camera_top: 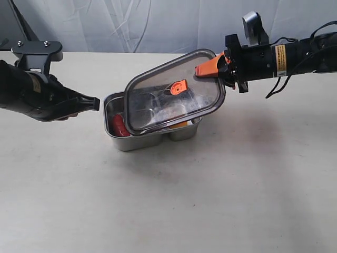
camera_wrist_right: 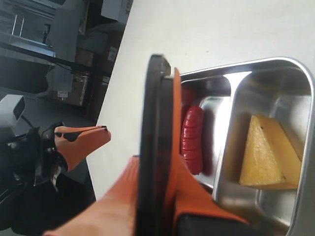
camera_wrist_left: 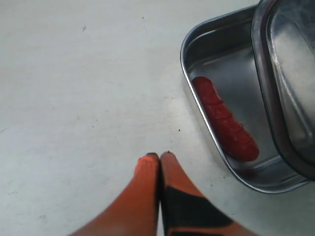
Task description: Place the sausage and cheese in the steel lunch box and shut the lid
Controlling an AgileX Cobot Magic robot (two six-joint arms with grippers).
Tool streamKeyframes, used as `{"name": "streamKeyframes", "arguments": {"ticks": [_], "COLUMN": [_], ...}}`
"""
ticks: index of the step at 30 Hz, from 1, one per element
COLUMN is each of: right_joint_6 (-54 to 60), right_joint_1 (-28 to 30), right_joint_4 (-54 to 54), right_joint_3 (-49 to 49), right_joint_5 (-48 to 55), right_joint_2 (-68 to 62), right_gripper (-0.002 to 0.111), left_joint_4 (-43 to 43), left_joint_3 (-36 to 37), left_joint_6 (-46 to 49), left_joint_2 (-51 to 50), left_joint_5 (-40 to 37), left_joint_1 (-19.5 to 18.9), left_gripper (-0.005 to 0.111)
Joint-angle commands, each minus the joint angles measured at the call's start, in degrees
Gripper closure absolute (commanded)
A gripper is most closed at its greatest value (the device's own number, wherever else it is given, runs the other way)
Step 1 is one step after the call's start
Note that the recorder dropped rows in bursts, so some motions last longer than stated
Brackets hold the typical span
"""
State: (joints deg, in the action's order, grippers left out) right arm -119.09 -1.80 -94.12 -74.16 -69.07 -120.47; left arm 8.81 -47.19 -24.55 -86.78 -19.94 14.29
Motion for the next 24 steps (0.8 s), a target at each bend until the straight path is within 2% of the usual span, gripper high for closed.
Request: {"name": "streamKeyframes", "arguments": {"ticks": [1,13,18,24], "right_joint_6": [-2.2,-1.9,0.3,4.0], "right_joint_1": [0.4,0.4,0.4,0.3], "right_joint_4": [0.5,1.8,5.8,8.2], "right_joint_3": [-0.5,0.3,6.9,12.4], "right_joint_5": [-0.9,-0.9,-0.9,-0.9], "right_joint_2": [0.0,0.6,2.7,4.8], "right_gripper": [0.109,0.109,0.109,0.109], "left_joint_4": [1.1,3.7,3.5,-1.4], "left_joint_3": [0.1,0.1,0.1,0.1], "left_joint_6": [0.7,1.2,1.2,1.2], "left_joint_2": [0.7,0.7,0.7,0.7], "left_joint_5": [-1.3,2.6,5.0,9.6], "left_joint_1": [0.2,0.2,0.2,0.2], "left_gripper": [0.107,0.107,0.107,0.107]}}
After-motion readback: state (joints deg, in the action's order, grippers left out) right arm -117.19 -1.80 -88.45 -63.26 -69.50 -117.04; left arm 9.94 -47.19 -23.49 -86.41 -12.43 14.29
